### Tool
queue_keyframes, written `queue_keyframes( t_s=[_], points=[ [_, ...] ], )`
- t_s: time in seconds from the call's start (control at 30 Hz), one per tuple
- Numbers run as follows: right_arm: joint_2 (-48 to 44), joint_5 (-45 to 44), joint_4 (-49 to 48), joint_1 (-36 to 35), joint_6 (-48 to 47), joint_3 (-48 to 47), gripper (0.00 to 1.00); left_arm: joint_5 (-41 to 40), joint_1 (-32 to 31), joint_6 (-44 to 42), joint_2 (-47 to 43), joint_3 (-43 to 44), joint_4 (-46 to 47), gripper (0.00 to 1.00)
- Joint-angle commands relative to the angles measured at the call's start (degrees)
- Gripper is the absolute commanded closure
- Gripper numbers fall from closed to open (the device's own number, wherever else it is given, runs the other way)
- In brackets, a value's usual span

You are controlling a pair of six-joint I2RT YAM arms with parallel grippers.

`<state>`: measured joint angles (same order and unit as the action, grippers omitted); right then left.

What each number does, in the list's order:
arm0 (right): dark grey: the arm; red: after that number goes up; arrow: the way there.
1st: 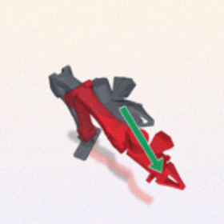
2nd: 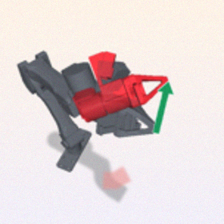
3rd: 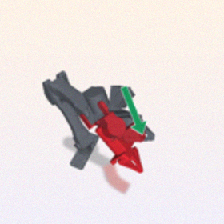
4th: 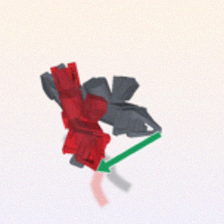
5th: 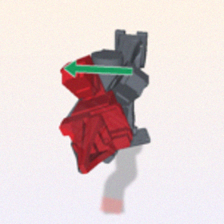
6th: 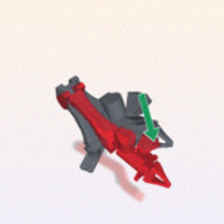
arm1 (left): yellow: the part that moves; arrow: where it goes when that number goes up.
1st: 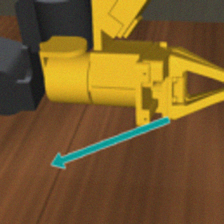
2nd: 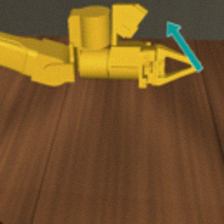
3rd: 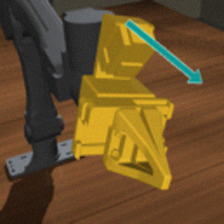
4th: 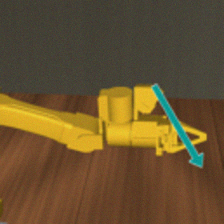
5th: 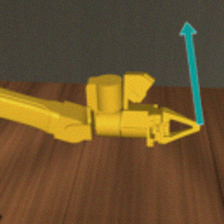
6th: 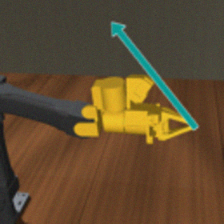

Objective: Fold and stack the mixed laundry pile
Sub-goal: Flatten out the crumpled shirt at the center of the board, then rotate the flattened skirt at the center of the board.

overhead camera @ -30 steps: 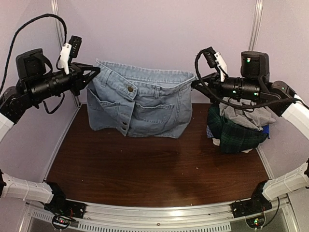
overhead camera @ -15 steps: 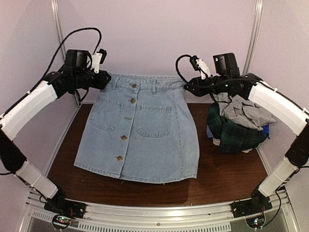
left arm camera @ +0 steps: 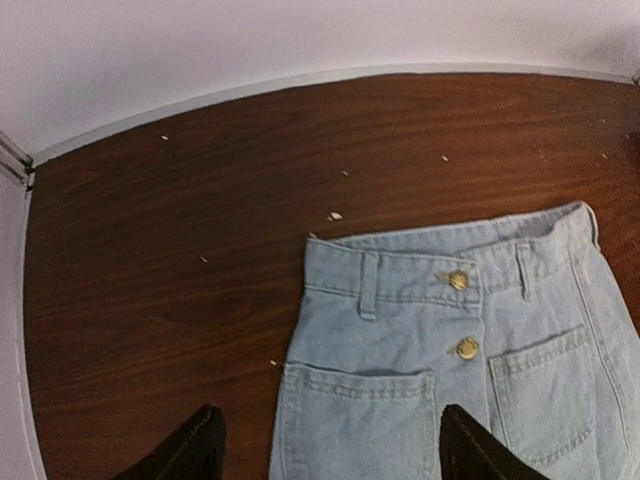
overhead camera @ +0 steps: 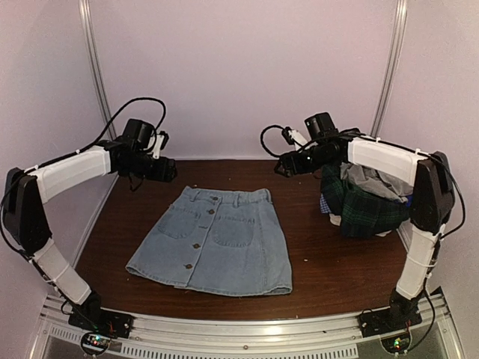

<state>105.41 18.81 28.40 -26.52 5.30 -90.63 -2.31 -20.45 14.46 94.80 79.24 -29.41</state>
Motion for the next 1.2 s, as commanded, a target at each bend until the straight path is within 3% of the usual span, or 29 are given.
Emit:
queue_keyframes(
  t_s=[0.0, 0.27, 0.53, 0.7, 0.83, 0.97, 1.17],
  points=[
    [8.05, 9.87, -2.95, -1.42, -0.99, -4.41, 0.32, 4.75, -4.36, 4.85, -5.05, -13.87, 5.55, 0.28],
    [22.92, 13.36, -0.26, -4.65, -2.26, -15.86, 0.39, 7.16, -7.33, 12.01, -7.94, -30.22, 11.43, 0.32],
    [30.53, 5.95, 3.21, -4.68, -4.21, -18.66, 0.45, 5.46, -6.10, 15.32, 2.23, -28.60, 11.44, 0.36],
    [29.53, 1.49, 4.84, -4.68, -4.56, -13.13, 0.49, 3.15, -3.68, 13.70, 10.12, -20.67, 8.58, 0.40],
    [23.00, 1.85, 1.10, -4.80, -1.75, -0.78, 0.51, 0.83, -0.94, 11.90, 16.63, -12.78, 7.07, 0.41],
    [13.64, 4.75, -5.93, -7.51, 2.72, 15.68, 0.53, 2.21, -0.03, 6.15, 25.49, 2.16, 2.90, 0.41],
    [2.17, 13.43, -15.95, -17.15, 12.55, 28.43, 0.49, 9.86, -0.03, -0.29, 40.03, 28.65, -3.05, 0.38]
  ],
)
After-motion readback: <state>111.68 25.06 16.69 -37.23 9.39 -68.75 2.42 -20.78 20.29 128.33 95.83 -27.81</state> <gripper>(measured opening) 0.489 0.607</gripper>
